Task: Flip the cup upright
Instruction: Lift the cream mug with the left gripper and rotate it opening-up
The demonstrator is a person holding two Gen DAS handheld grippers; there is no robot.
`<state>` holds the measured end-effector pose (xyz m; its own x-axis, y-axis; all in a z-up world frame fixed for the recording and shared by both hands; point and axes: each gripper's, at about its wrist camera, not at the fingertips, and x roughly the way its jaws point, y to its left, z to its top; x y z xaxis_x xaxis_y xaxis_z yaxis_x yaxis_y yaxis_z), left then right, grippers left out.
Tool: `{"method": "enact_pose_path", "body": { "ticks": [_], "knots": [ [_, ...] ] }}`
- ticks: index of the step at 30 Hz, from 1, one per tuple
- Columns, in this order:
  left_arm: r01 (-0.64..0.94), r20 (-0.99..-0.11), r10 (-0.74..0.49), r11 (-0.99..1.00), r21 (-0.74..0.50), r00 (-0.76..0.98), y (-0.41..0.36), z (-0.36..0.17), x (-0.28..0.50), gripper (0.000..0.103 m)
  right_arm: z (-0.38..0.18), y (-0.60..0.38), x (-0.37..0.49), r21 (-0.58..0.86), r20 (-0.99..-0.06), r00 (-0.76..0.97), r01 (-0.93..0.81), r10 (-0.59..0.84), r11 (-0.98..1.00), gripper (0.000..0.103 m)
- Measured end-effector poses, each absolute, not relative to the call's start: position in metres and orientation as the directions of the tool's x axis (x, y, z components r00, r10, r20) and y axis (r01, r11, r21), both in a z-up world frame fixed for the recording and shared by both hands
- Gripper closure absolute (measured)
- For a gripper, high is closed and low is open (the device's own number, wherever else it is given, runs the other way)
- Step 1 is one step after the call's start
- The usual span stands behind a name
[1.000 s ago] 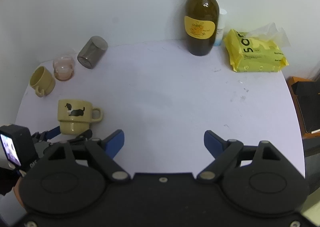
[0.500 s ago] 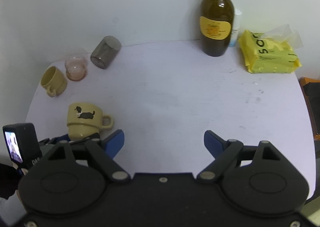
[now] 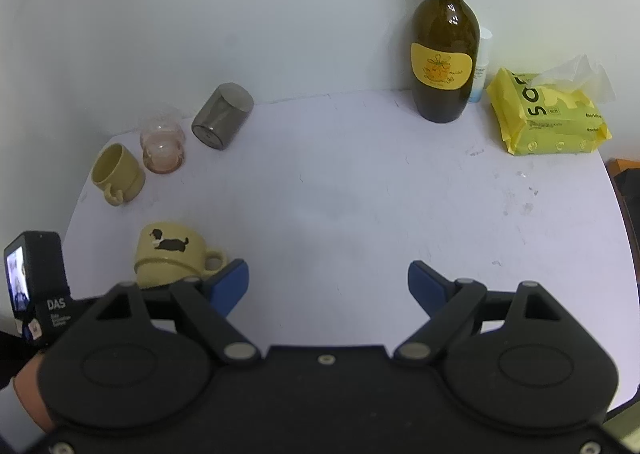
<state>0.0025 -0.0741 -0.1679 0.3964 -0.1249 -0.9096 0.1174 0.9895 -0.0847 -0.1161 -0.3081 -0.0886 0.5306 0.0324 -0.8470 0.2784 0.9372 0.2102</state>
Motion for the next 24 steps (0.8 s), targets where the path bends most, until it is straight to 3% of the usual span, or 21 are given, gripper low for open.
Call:
{"method": "enact_pose_path", "body": {
  "ticks": [24],
  "knots": [
    [0.098,-0.906,-0.139,0.989,-0.108,0.399,-0.067,-0.158,0.012,0.034,-0.085,-0.299,-0.109,0.226,-0.832,0.554,0.277,0.037,0.934,0.017]
  ]
}}
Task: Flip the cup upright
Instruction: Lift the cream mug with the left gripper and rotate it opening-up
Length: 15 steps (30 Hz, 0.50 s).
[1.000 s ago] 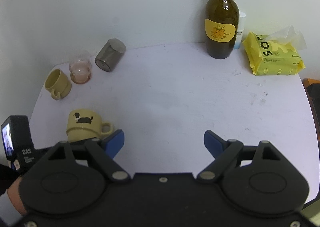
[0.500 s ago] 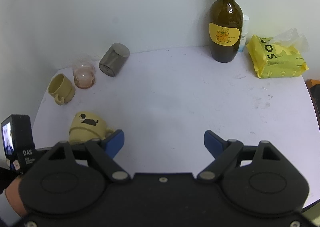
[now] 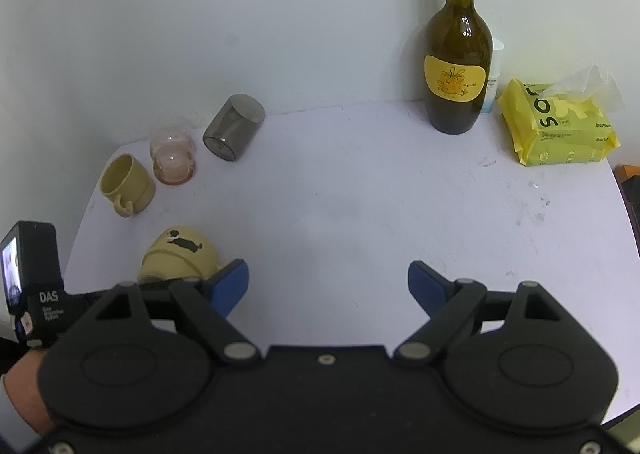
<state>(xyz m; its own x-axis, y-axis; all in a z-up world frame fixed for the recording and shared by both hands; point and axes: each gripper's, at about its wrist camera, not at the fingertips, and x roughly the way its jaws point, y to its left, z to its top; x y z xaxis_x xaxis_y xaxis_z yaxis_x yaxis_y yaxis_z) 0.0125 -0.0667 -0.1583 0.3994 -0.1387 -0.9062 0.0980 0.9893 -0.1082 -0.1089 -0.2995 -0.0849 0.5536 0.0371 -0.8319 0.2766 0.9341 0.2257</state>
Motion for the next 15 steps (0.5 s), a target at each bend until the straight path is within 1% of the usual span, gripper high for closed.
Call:
{"method": "enact_pose_path", "body": {
  "ticks": [7,11,13,15],
  "knots": [
    [0.067,-0.906,-0.147,0.989,-0.131,0.397,-0.065,-0.155,0.018,0.034,-0.083,-0.300,-0.108,0.228,-0.827,0.562,0.280,0.033,0.933,0.017],
    [0.017,-0.920,-0.152,0.988,-0.156,0.361,-0.060,-0.161,0.024,0.034,-0.083,-0.299,-0.108,0.230,-0.824,0.566,0.284,0.030,0.931,0.017],
    [0.034,-0.918,-0.133,0.991,-0.129,0.373,-0.063,-0.161,0.023,0.034,-0.083,-0.301,-0.108,0.230,-0.823,0.568,0.289,0.028,0.929,0.017],
    [0.024,-0.921,-0.142,0.989,-0.143,0.362,-0.062,-0.163,0.025,0.034,-0.082,-0.302,-0.108,0.232,-0.821,0.571,0.293,0.025,0.928,0.017]
  ]
}}
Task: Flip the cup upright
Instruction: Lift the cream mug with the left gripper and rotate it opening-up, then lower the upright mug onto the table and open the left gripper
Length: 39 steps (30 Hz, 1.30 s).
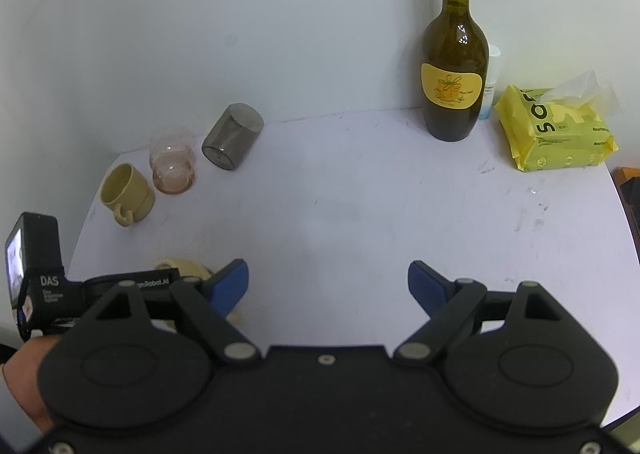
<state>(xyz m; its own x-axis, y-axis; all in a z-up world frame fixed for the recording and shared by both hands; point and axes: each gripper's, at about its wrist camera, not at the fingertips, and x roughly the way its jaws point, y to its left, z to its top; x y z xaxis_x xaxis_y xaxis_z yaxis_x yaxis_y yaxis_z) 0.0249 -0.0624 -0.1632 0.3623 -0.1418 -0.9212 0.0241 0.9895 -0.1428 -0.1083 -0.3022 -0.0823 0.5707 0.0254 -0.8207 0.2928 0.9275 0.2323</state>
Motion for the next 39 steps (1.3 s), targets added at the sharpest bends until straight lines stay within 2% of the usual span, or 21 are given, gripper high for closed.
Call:
{"method": "enact_pose_path", "body": {
  "ticks": [6,9,13,18,22,24,25,31,39],
  "knots": [
    [0.040,-0.929,-0.148,0.989,-0.143,0.341,-0.061,-0.165,0.027,0.033,-0.084,-0.305,-0.109,0.237,-0.822,0.569,0.305,0.024,0.922,0.017],
    [0.094,-0.922,-0.174,0.984,-0.151,0.344,-0.064,-0.163,0.025,0.021,-0.083,-0.304,-0.109,0.236,-0.821,0.570,0.302,0.024,0.924,0.017],
    [0.295,-0.918,-0.165,0.954,-0.055,0.360,-0.076,-0.163,0.011,0.018,-0.084,-0.302,-0.107,0.239,-0.821,0.570,0.296,0.030,0.925,0.017],
    [0.368,-0.899,-0.140,0.930,0.025,0.415,-0.081,-0.168,0.002,0.018,-0.084,-0.300,-0.106,0.234,-0.824,0.566,0.289,0.031,0.928,0.017],
    [0.362,-0.894,-0.121,0.931,0.048,0.430,-0.079,-0.169,0.001,0.022,-0.084,-0.301,-0.108,0.228,-0.828,0.561,0.299,0.023,0.927,0.017],
    [0.349,-0.895,-0.161,0.937,-0.007,0.415,-0.076,-0.169,0.003,0.035,-0.084,-0.301,-0.108,0.227,-0.828,0.560,0.302,0.021,0.926,0.017],
    [0.328,-0.897,-0.169,0.944,-0.029,0.409,-0.072,-0.166,0.003,0.035,-0.084,-0.302,-0.109,0.226,-0.829,0.560,0.304,0.019,0.926,0.017],
    [0.190,-0.888,-0.108,0.981,-0.023,0.448,-0.080,-0.166,0.017,0.036,-0.082,-0.305,-0.111,0.215,-0.826,0.563,0.304,0.007,0.928,0.017],
    [0.112,-0.871,-0.063,0.994,-0.009,0.488,-0.097,-0.168,0.055,0.036,-0.081,-0.309,-0.115,0.211,-0.827,0.562,0.310,0.000,0.927,0.017]
  ]
}}
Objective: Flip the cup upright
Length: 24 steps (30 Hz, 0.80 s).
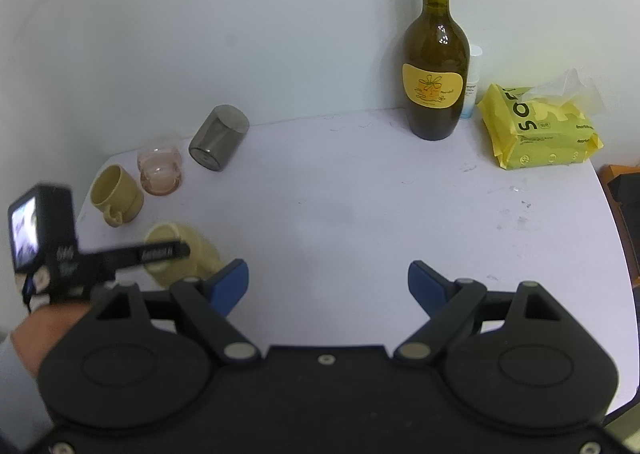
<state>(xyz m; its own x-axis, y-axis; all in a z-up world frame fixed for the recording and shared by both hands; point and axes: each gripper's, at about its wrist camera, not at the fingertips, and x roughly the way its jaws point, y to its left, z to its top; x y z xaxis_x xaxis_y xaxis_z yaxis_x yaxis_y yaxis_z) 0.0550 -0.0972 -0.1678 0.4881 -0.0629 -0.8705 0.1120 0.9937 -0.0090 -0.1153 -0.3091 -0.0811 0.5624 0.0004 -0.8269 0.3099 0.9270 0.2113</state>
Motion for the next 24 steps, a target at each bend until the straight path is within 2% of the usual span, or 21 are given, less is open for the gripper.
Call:
{"method": "enact_pose_path", "body": {
  "ticks": [3,8,10,12,15,18,20,24],
  "knots": [
    [0.106,-0.875,-0.035,0.994,0.019,0.483,-0.104,-0.169,0.070,0.035,-0.080,-0.307,-0.115,0.211,-0.825,0.566,0.302,0.003,0.930,0.017],
    [0.129,-0.887,-0.047,0.991,0.014,0.460,-0.102,-0.163,0.065,0.019,-0.078,-0.300,-0.114,0.217,-0.818,0.575,0.288,0.013,0.933,0.017],
    [0.138,-0.882,-0.066,0.990,-0.001,0.467,-0.095,-0.151,0.052,0.017,-0.077,-0.296,-0.112,0.224,-0.817,0.576,0.284,0.020,0.932,0.017],
    [0.136,-0.879,-0.082,0.990,-0.020,0.470,-0.088,-0.139,0.037,0.008,-0.076,-0.288,-0.108,0.229,-0.815,0.579,0.269,0.033,0.936,0.016],
    [0.104,-0.873,-0.105,0.993,-0.063,0.477,-0.066,-0.116,0.014,0.000,-0.069,-0.273,-0.100,0.202,-0.814,0.581,0.235,0.030,0.951,0.016],
    [0.074,-0.868,-0.119,0.993,-0.095,0.482,-0.039,-0.092,-0.009,0.000,-0.062,-0.257,-0.089,0.169,-0.826,0.563,0.202,0.026,0.965,0.015],
    [0.063,-0.869,-0.112,0.994,-0.093,0.483,-0.027,-0.082,-0.018,0.000,-0.054,-0.241,-0.078,0.155,-0.846,0.531,0.168,0.043,0.973,0.005],
    [0.020,-0.862,-0.042,0.999,-0.036,0.506,-0.004,-0.057,-0.038,0.000,-0.043,-0.210,-0.066,0.148,-0.861,0.501,0.081,0.088,0.986,0.005]
  ]
}}
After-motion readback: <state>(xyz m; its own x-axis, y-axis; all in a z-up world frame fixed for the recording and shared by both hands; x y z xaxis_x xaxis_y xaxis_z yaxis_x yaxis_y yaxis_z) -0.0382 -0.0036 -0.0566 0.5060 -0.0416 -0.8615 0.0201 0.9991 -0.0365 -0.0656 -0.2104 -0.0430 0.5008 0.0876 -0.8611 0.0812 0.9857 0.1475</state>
